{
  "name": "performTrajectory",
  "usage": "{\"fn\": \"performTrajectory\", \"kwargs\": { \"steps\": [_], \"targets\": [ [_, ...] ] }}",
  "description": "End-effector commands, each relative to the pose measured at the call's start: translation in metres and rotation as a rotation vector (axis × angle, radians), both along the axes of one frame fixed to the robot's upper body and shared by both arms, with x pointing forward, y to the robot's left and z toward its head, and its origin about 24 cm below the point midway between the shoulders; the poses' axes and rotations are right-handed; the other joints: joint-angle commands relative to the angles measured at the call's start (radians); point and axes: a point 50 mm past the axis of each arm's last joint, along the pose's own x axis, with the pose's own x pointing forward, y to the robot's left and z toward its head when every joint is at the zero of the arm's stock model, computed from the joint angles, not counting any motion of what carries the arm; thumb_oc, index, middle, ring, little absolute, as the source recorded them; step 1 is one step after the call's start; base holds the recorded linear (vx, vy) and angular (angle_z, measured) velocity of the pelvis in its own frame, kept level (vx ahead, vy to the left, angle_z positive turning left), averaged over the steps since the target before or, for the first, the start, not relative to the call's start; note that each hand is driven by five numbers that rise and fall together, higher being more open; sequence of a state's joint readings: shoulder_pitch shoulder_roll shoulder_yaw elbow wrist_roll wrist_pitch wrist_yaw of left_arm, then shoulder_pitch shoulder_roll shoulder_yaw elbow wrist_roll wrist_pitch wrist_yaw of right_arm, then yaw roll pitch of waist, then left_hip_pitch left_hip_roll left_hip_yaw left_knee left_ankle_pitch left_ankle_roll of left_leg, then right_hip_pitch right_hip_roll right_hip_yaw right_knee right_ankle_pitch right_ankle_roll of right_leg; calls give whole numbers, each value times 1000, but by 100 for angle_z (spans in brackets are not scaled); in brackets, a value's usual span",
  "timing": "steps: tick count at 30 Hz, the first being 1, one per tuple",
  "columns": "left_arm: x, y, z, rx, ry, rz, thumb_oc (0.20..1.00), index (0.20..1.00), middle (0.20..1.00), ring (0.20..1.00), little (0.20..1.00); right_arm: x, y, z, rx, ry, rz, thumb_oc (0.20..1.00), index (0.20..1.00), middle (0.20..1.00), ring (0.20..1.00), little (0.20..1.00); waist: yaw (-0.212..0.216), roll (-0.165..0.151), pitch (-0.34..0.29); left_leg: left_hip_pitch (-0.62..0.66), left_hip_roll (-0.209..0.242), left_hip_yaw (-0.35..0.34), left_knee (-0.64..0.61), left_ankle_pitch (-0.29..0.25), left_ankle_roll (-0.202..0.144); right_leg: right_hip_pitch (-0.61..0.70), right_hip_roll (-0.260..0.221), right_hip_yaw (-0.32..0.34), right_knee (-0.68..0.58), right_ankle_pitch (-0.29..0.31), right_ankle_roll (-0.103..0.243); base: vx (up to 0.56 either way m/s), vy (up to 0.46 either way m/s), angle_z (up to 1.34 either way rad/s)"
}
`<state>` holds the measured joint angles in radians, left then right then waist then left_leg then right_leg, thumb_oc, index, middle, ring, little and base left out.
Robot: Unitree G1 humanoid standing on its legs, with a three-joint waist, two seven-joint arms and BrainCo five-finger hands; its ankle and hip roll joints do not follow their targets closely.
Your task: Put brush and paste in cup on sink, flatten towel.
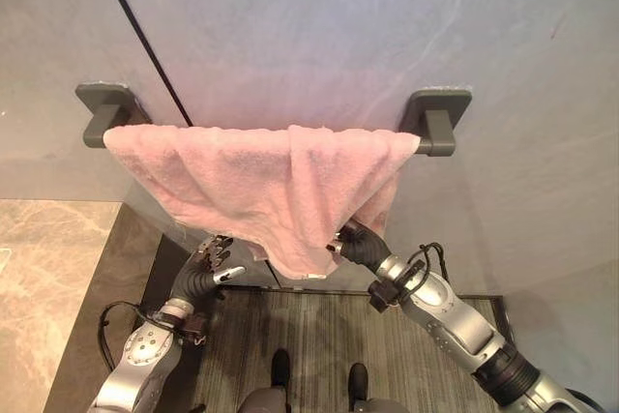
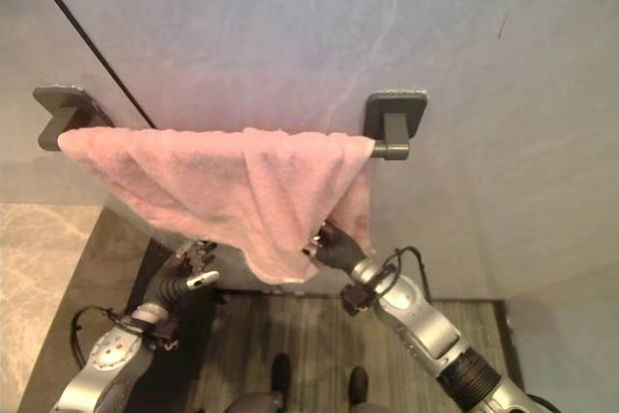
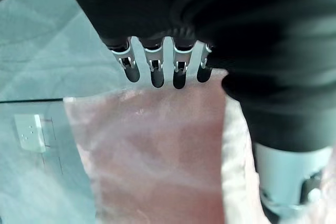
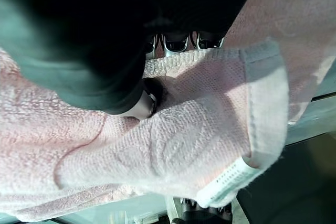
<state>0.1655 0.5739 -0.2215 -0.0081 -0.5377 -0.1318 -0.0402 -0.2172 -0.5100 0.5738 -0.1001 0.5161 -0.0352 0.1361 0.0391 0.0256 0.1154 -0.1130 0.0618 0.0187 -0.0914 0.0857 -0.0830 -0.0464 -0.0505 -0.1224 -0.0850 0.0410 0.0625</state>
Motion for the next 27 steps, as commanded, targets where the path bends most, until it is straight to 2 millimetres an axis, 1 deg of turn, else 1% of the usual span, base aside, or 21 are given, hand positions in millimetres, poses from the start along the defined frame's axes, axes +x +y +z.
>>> {"fn": "performTrajectory", "kwargs": {
  "steps": [1,3,5,6,8,9,11,13,16,18,20,22,23,24,25,27],
  "targets": [
    [14,1,15,53,-103,6,1000,1000,1000,1000,1000,-4,14,11,70,-50,51,200,200,200,200,200,-6,-68,-39,-32,75,29,4,22,-65,-25,-165,30,-2,46,136,0,0,0],
    [16,-1,16,43,-113,13,1000,1000,1000,1000,1000,-4,14,11,70,-48,51,200,200,200,200,200,-8,-69,-39,-32,76,30,4,22,-66,-26,-165,32,-2,46,136,0,0,0],
    [21,-7,13,-38,-105,37,1000,1000,1000,1000,1000,-5,15,11,75,-42,53,200,200,200,200,200,-12,-70,-41,-32,76,32,4,22,-66,-28,-165,37,-2,46,134,0,0,0],
    [22,-7,13,-39,-105,37,1000,1000,1000,1000,1000,-5,15,11,75,-42,53,200,200,200,200,200,-12,-69,-40,-32,77,32,4,22,-66,-28,-165,37,-2,46,134,0,0,0],
    [24,-14,8,-152,-83,56,1000,1000,1000,1000,1000,-6,16,10,79,-39,57,200,200,200,200,200,-16,-71,-40,-34,77,34,4,22,-65,-33,-165,39,-2,47,135,0,0,0],
    [25,-23,2,-305,-40,82,1000,1000,1000,1000,1000,-7,16,11,81,-41,57,200,200,200,200,200,-21,-73,-39,-37,77,35,4,22,-64,-38,-164,44,-2,49,135,0,0,0],
    [27,-33,-2,-424,-19,101,1000,1000,1000,1000,1000,-7,18,12,84,-46,62,200,200,200,200,200,-25,-77,-36,-43,80,36,4,23,-64,-47,-161,48,-2,50,135,-7,-3,-7],
    [27,-41,-8,-503,12,113,1000,1000,1000,1000,1000,-7,19,13,92,-47,59,200,200,200,200,200,-30,-83,-35,-47,84,39,4,22,-64,-55,-159,54,-2,52,136,-3,-10,-11],
    [30,-47,-13,-540,30,134,1000,1000,1000,1000,1000,-8,21,15,106,-47,57,200,200,200,200,200,-35,-94,-37,-49,90,40,4,21,-66,-58,-154,56,-2,50,135,4,-5,-2],
    [32,-49,-13,-551,26,141,1000,1000,1000,1000,1000,-8,21,15,115,-45,55,200,200,200,200,200,-36,-97,-38,-49,92,40,4,21,-66,-58,-152,57,-2,49,135,9,-10,-2],
    [38,-50,-9,-564,-1,161,1000,1000,1000,1000,1000,-10,21,15,129,-35,54,200,200,200,200,200,-42,-110,-41,-45,99,42,4,19,-69,-59,-146,62,-2,46,135,17,-19,-8],
    [39,-49,-8,-570,-8,168,1000,1000,1000,1000,1000,-10,20,14,133,-30,51,200,200,200,200,200,-43,-113,-43,-44,102,44,4,19,-70,-60,-145,63,-2,46,135,11,-16,-10],
    [42,-48,-2,-577,-40,178,1000,1000,1000,1000,1000,-11,19,12,136,-18,48,200,200,200,200,200,-45,-120,-44,-40,107,46,4,17,-71,-58,-140,65,-2,45,136,14,-14,-4],
    [42,-48,-2,-577,-40,178,1000,1000,1000,1000,1000,-11,19,12,136,-18,48,200,200,200,200,200,-44,-120,-44,-40,107,46,4,17,-71,-58,-140,65,-2,45,136,34,-36,-2],
    [43,-44,6,-593,-79,186,1000,1000,1000,1000,1000,-11,16,11,133,-14,40,200,200,200,200,200,-45,-127,-47,-34,111,49,4,15,-72,-56,-138,68,-2,44,135,26,-30,-3],
    [38,-40,9,-601,-92,185,1000,1000,1000,1000,1000,-11,13,9,134,-6,28,200,200,200,200,200,-41,-130,-46,-31,115,48,4,15,-72,-50,-135,68,-2,41,133,17,-21,-2]
  ]
}}
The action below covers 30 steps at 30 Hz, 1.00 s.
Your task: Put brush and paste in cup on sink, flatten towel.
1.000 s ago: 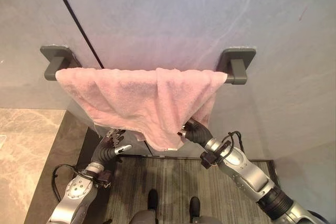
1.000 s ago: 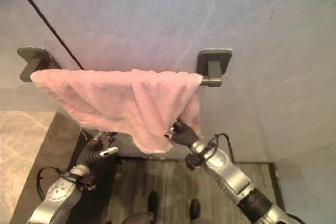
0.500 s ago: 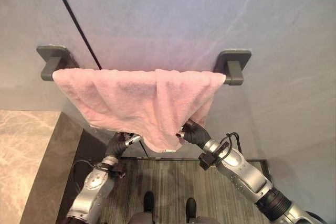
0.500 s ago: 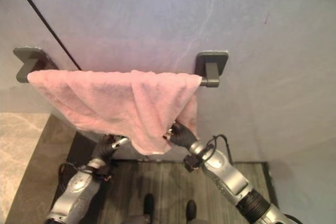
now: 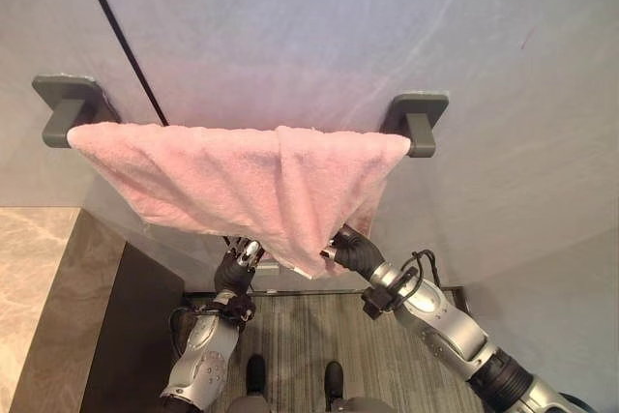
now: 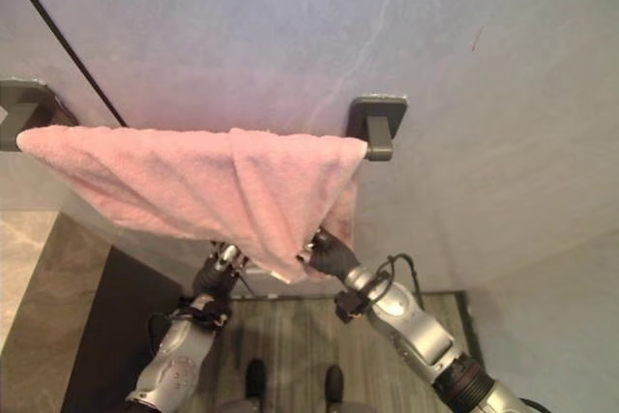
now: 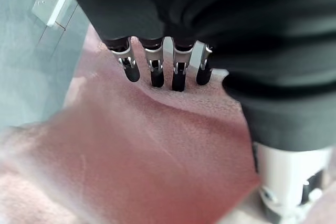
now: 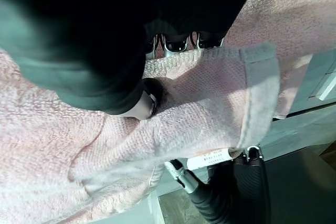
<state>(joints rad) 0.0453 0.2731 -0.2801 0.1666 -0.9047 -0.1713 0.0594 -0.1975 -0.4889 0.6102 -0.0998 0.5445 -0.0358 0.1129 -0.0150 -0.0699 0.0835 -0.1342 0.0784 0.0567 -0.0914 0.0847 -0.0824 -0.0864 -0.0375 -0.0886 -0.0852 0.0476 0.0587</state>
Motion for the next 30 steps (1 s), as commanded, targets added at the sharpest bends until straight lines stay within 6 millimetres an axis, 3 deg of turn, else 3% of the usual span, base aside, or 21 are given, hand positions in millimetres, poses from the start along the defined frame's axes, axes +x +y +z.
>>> {"fn": "performTrajectory", "kwargs": {
  "steps": [1,12,22,30],
  "targets": [
    [15,14,37,3,-198,27,1000,1000,1000,1000,1000,-4,3,16,101,-55,15,200,200,200,200,200,15,-34,-13,-9,99,10,4,16,-73,-9,-147,34,-2,33,136,0,0,0],
    [-21,29,46,81,-211,-130,1000,1000,1000,1000,1000,-1,-15,16,67,-76,-34,200,200,200,200,200,49,-15,-5,-18,100,-16,4,25,-71,4,-142,7,-2,27,132,-9,-11,3],
    [-56,52,23,172,-29,-218,1000,1000,1000,1000,1000,0,-18,22,38,-116,-28,200,200,200,200,200,73,7,6,-40,93,-38,4,39,-67,3,-142,-15,-2,30,132,-34,-7,9],
    [-63,52,24,188,-1,-302,1000,1000,1000,1000,1000,2,-18,27,30,-145,-29,200,200,200,200,200,80,7,14,-58,97,-48,4,49,-72,-8,-135,-24,-2,34,132,-43,-15,7]
  ]
}}
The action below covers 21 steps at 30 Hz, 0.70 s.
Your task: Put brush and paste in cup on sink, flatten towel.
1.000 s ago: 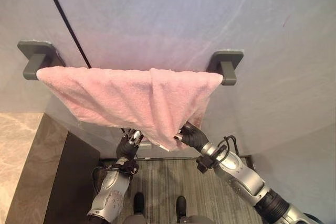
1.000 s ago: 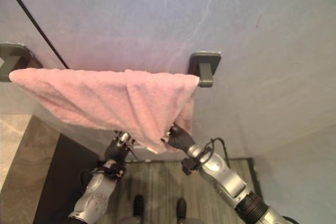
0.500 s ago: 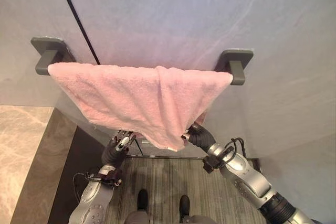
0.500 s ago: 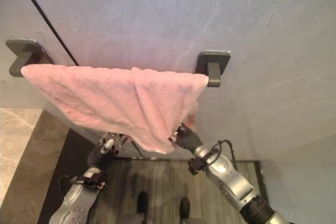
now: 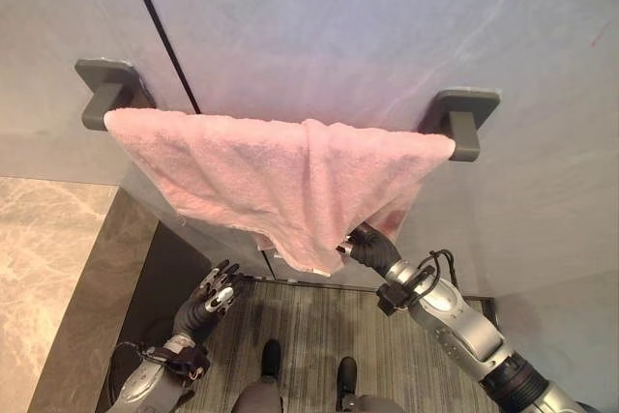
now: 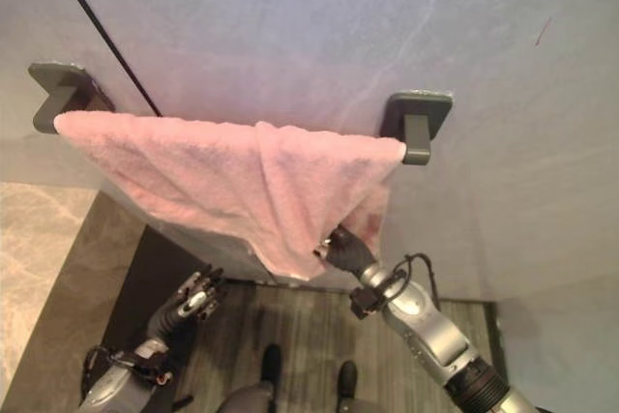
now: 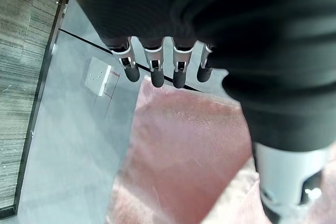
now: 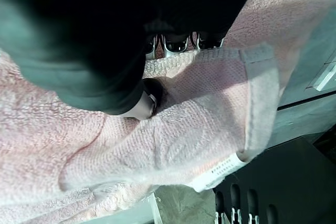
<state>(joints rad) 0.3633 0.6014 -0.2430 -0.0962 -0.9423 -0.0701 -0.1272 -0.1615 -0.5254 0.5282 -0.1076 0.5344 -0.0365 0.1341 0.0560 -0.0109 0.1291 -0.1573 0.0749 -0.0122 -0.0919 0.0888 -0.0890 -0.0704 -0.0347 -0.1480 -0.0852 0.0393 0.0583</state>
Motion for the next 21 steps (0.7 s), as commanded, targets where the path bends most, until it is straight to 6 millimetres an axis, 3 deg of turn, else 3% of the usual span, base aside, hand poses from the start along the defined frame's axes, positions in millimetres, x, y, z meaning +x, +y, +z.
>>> {"fn": "performTrajectory", "kwargs": {
  "steps": [1,2,7,10,19,21],
  "targets": [
    [5,0,20,11,-80,-97,1000,1000,1000,1000,1000,-1,5,25,51,-128,35,200,200,200,200,200,10,-52,-31,-35,102,20,5,45,-66,-24,-137,34,-2,43,133,-20,-22,4],
    [4,0,22,15,-84,-110,947,947,947,947,947,0,5,26,53,-130,29,200,200,200,200,200,9,-54,-32,-34,103,20,5,46,-66,-21,-135,32,-2,43,132,0,0,0],
    [7,-5,25,4,-99,-142,887,887,887,887,887,-2,4,21,61,-111,25,200,200,200,200,200,7,-59,-33,-27,104,15,5,46,-68,-7,-131,23,-2,41,128,0,0,0],
    [17,-20,31,-29,-144,-184,805,805,805,805,805,-5,3,18,73,-91,19,200,200,200,200,200,-1,-63,-34,-28,102,4,5,48,-69,3,-127,10,2,33,124,3,-8,9],
    [24,-35,37,-60,-181,-228,749,749,749,749,749,-7,-3,17,79,-88,-9,200,200,200,200,200,-13,-78,-33,-21,106,-1,5,45,-66,1,-119,10,27,19,118,2,-3,4],
    [26,-39,37,-76,-183,-234,677,677,677,677,677,-7,-3,16,82,-85,-10,200,200,200,200,200,-14,-80,-35,-19,106,-2,5,44,-65,2,-117,8,29,16,119,10,-1,3]
  ]
}}
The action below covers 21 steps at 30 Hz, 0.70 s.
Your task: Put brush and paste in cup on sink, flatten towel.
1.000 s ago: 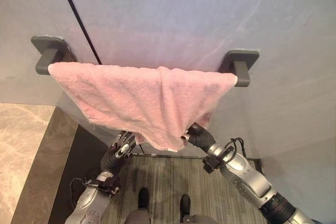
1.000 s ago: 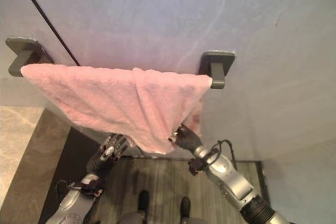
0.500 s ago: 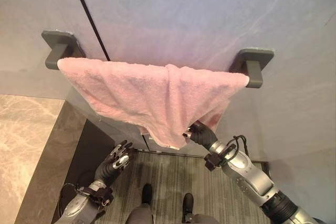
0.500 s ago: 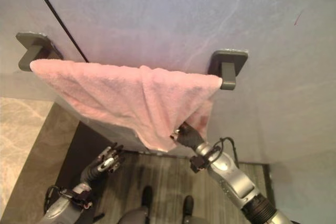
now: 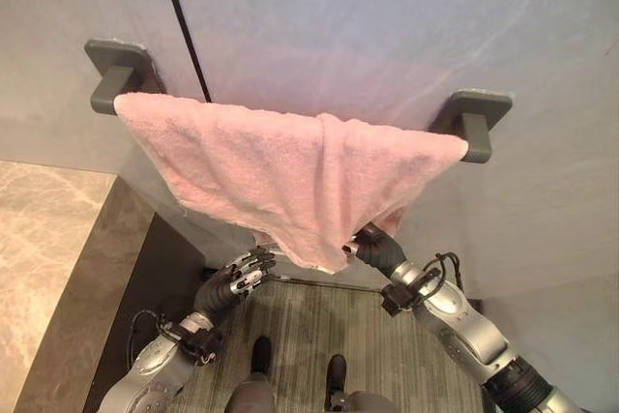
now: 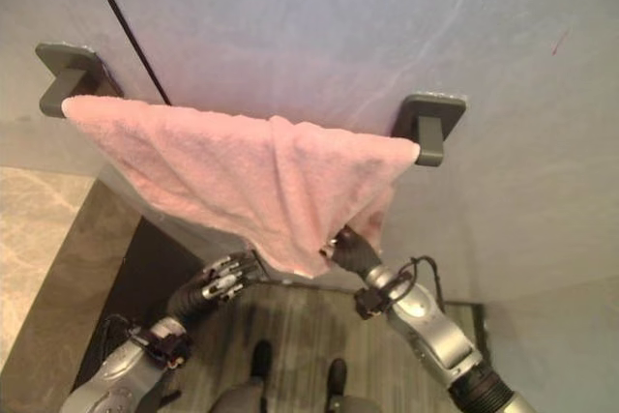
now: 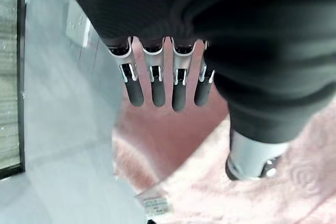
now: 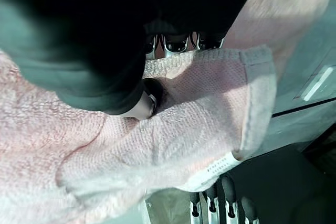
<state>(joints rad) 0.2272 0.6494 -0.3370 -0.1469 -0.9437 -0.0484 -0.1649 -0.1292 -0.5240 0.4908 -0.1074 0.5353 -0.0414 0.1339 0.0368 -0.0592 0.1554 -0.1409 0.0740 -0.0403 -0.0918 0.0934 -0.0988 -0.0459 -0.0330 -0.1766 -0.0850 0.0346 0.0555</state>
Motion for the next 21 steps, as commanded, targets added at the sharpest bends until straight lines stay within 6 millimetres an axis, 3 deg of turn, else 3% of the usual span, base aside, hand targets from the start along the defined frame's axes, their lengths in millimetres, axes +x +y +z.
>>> {"fn": "performTrajectory", "kwargs": {
  "steps": [1,6,8,11,16,17,19,20,21],
  "targets": [
    [2,-15,15,-81,-72,-51,671,671,671,671,671,-6,6,19,74,-94,30,200,200,200,200,200,3,-34,-63,-34,108,27,5,38,-56,-22,-119,37,30,20,121,0,0,0],
    [8,-25,22,-134,-105,-73,705,705,705,705,705,-6,8,18,86,-85,35,200,200,200,200,200,-4,-43,-71,-23,113,30,5,33,-54,-24,-114,43,47,10,118,0,0,0],
    [9,-29,25,-155,-112,-78,655,655,655,655,655,-7,8,18,87,-83,33,200,200,200,200,200,-6,-44,-72,-20,112,31,5,32,-53,-24,-114,45,51,8,117,0,0,0],
    [13,-33,28,-174,-134,-75,715,715,715,715,715,-8,8,16,91,-73,35,200,200,200,200,200,-8,-43,-76,-16,111,32,5,30,-53,-19,-114,45,50,6,117,0,0,0],
    [23,-36,35,-204,-188,-14,740,740,740,740,740,-9,10,15,103,-67,32,200,200,200,200,200,-9,-43,-81,-12,109,32,5,30,-52,-12,-115,45,48,2,116,0,0,0],
    [24,-36,35,-208,-193,7,555,555,555,555,555,-10,10,15,105,-69,31,200,200,200,200,200,-9,-43,-82,-11,108,31,5,29,-52,-11,-115,46,47,2,116,0,0,0],
    [27,-35,36,-218,-201,42,407,407,407,407,407,-10,10,15,106,-70,31,200,200,200,200,200,-9,-45,-82,-10,107,32,5,28,-51,-9,-114,48,47,1,115,0,0,0],
    [28,-34,36,-223,-203,57,200,200,200,200,200,-10,10,16,108,-73,28,200,200,200,200,200,-9,-45,-82,-10,108,32,5,28,-51,-9,-114,48,47,1,114,0,0,0],
    [28,-34,35,-230,-197,74,200,200,200,200,200,-10,10,16,108,-73,24,200,200,200,200,200,-9,-45,-81,-9,108,31,5,27,-51,-9,-113,49,48,1,114,0,0,0]
  ]
}}
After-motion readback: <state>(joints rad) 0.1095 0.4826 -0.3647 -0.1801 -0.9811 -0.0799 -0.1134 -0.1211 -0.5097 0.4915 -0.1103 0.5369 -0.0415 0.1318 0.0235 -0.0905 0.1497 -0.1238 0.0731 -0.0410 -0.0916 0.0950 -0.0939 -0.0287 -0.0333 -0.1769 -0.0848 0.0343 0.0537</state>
